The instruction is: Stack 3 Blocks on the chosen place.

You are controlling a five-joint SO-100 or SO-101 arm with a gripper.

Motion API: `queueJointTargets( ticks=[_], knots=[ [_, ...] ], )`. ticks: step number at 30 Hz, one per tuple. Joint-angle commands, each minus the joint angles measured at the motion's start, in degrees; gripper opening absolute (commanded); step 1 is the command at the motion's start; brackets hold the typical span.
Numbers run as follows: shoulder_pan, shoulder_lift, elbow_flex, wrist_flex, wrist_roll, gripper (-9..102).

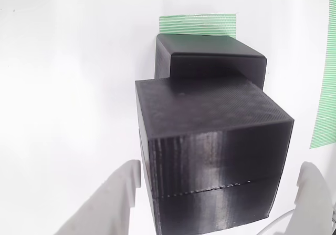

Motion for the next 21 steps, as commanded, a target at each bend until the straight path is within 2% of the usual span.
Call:
queueJointTargets(
  ticks=[1,21],
  knots=[
    [0.44,0.18,-1.85,-0.18,-0.26,38],
    [-0.18,-2.64,-6.50,-0.70,-0.18,38]
  ],
)
